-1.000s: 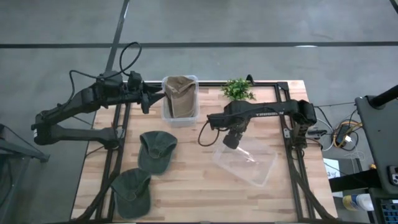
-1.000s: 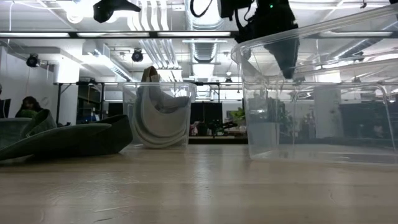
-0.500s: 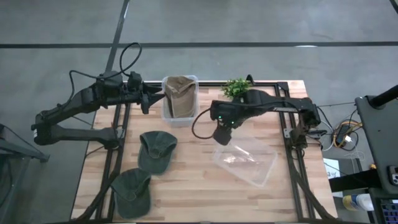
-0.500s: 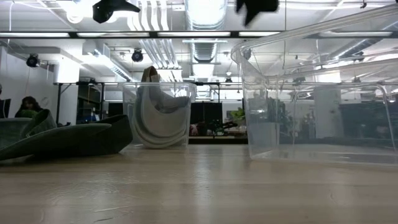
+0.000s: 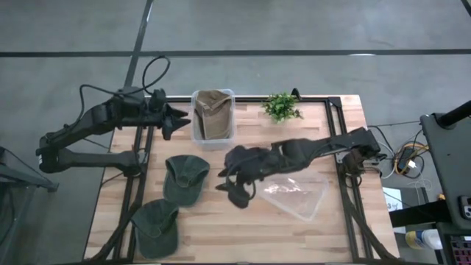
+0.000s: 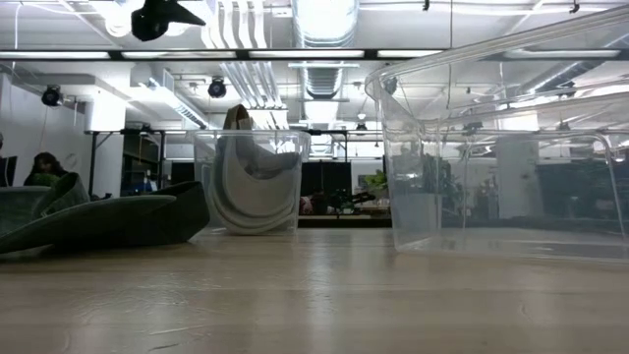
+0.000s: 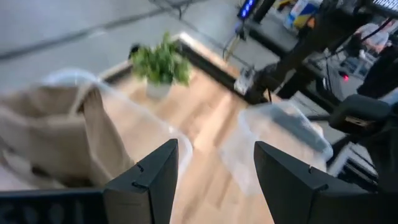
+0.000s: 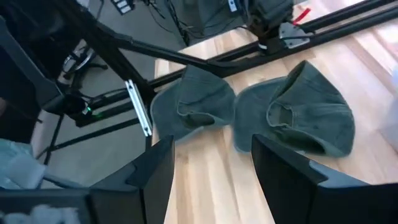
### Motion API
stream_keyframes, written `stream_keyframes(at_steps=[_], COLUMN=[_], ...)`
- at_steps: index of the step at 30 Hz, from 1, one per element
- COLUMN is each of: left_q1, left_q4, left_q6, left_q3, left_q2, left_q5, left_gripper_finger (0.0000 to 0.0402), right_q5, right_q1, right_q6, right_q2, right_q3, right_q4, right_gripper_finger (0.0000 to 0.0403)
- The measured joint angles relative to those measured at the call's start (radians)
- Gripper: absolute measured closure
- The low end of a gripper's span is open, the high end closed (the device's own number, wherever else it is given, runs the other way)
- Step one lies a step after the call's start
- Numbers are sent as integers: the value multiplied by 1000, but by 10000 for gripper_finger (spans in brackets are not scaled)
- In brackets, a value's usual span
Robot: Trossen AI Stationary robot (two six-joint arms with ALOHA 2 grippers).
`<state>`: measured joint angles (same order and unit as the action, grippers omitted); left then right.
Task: Pick & Place hat
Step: Put the top black cap into the bottom transparent bin
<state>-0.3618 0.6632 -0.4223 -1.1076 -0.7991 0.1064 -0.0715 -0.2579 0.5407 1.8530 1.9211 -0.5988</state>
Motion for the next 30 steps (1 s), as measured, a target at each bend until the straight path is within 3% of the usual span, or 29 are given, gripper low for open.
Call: stream_keyframes(at_steps=[9, 18, 24, 30], left_q1=[6, 41, 93, 151], left_q4=[248, 300, 306, 308], left_q6=[-132, -292, -435, -543], left_q3=[47, 264, 433, 524], left_q2=[-8, -12, -12, -12], left_q5=[19, -3, -3, -4], left_gripper_finger=[200, 200, 200, 200], right_q5=[-8, -11, -11, -7], right_q1=[-40, -48, -66, -90], right_q6=[-79, -101, -141, -189], right_q2=[16, 16, 16, 16], right_q3=[-171, -335, -379, -390], right_q4=[168, 339, 374, 418], right_gripper_finger=[197, 197, 197, 197])
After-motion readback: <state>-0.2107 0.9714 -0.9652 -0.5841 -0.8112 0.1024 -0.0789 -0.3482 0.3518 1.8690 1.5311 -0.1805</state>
